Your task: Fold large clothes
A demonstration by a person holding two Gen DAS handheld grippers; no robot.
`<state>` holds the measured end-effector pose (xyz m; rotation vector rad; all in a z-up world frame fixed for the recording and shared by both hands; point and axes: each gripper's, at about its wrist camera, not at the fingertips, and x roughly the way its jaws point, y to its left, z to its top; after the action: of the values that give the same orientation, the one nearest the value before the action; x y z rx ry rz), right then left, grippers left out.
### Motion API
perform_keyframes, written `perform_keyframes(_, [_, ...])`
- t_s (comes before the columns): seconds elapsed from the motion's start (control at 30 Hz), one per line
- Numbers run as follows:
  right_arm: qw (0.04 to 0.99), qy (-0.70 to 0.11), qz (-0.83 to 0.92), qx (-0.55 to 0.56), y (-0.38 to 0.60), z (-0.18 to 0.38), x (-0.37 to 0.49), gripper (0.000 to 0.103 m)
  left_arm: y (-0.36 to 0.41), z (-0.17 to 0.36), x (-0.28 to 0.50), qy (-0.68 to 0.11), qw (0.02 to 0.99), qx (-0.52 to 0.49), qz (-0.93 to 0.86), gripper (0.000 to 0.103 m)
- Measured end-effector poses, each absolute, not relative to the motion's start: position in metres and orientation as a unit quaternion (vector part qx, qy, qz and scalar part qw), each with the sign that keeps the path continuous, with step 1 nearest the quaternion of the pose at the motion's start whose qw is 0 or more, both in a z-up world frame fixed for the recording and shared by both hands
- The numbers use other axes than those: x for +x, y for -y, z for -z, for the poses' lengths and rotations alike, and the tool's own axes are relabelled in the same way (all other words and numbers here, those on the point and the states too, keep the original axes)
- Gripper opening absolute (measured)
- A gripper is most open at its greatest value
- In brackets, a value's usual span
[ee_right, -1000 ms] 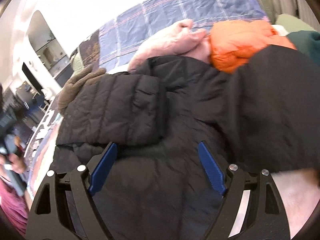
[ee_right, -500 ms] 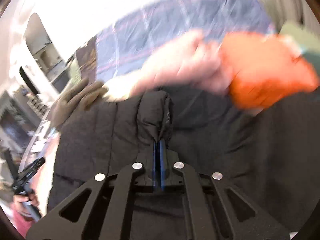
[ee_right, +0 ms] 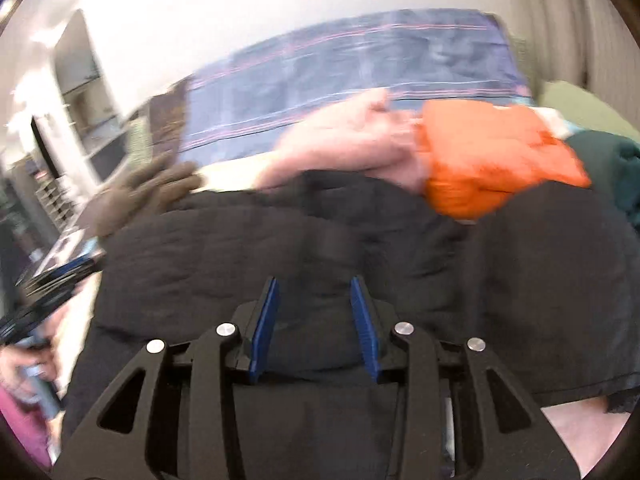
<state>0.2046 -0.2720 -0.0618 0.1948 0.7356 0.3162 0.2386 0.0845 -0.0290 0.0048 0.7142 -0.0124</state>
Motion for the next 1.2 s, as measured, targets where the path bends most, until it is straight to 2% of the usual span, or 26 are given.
perform_keyframes(0.07, [0.897, -0.412, -0.138, 0.077, 0.251, 0.092, 0.219, 0.038, -0.067, 0.055, 0.256, -0.377, 0.926, 0.011, 0.006, 0.036])
perform_keyframes(0.13, [0.875, -0.461, -0.124, 0.082, 0.247, 0.132, 0.234, 0.038, -0.052, 0.097, 0.271, -0.4, 0.915, 0.052, -0.022, 0.041])
perform_keyframes(0.2, [0.882, -0.443, -0.131, 0.097, 0.247, 0.147, 0.234, 0.038, -0.044, 0.119, 0.273, -0.395, 0.917, 0.062, -0.021, 0.042])
perform_keyframes(0.4, [0.89, -0.425, -0.131, 0.105, 0.256, 0.132, 0.218, 0.041, -0.049, 0.119, 0.275, -0.394, 0.918, 0.037, -0.019, 0.046])
perform_keyframes(0.43, [0.893, -0.413, -0.131, 0.122, 0.267, 0.122, 0.206, 0.044, -0.051, 0.119, 0.274, -0.393, 0.919, 0.033, -0.018, 0.046])
perform_keyframes(0.5, [0.907, -0.355, -0.145, 0.176, 0.302, 0.099, 0.169, 0.066, -0.055, 0.12, 0.273, -0.391, 0.92, 0.024, -0.015, 0.048])
perform_keyframes(0.57, [0.92, -0.29, -0.128, 0.23, 0.342, 0.083, 0.128, 0.079, -0.058, 0.12, 0.273, -0.391, 0.92, 0.013, -0.011, 0.049])
perform_keyframes(0.6, [0.924, -0.262, -0.105, 0.259, 0.368, 0.077, 0.105, 0.08, -0.059, 0.12, 0.273, -0.391, 0.92, 0.01, -0.011, 0.05])
perform_keyframes(0.73, [0.912, -0.205, 0.056, 0.351, 0.477, 0.079, 0.04, 0.08, -0.061, 0.12, 0.273, -0.392, 0.92, 0.008, -0.013, 0.053])
perform_keyframes(0.8, [0.885, -0.201, 0.133, 0.399, 0.518, 0.09, 0.016, 0.07, -0.062, 0.12, 0.273, -0.393, 0.92, 0.005, -0.012, 0.054])
perform_keyframes(0.87, [0.857, -0.194, 0.163, 0.449, 0.544, 0.103, 0.002, 0.069, -0.065, 0.121, 0.273, -0.393, 0.92, 0.002, -0.011, 0.054])
perform_keyframes(1.07, [0.782, -0.207, 0.184, 0.558, 0.589, 0.148, 0.015, 0.069, -0.068, 0.12, 0.273, -0.392, 0.92, -0.002, -0.01, 0.054])
perform_keyframes(1.17, [0.775, -0.197, 0.21, 0.563, 0.604, 0.147, 0.024, 0.069, -0.069, 0.121, 0.273, -0.391, 0.92, -0.007, -0.008, 0.055])
perform_keyframes(1.2, [0.776, -0.195, 0.215, 0.559, 0.607, 0.145, 0.028, 0.063, -0.07, 0.121, 0.273, -0.392, 0.92, -0.008, -0.007, 0.055])
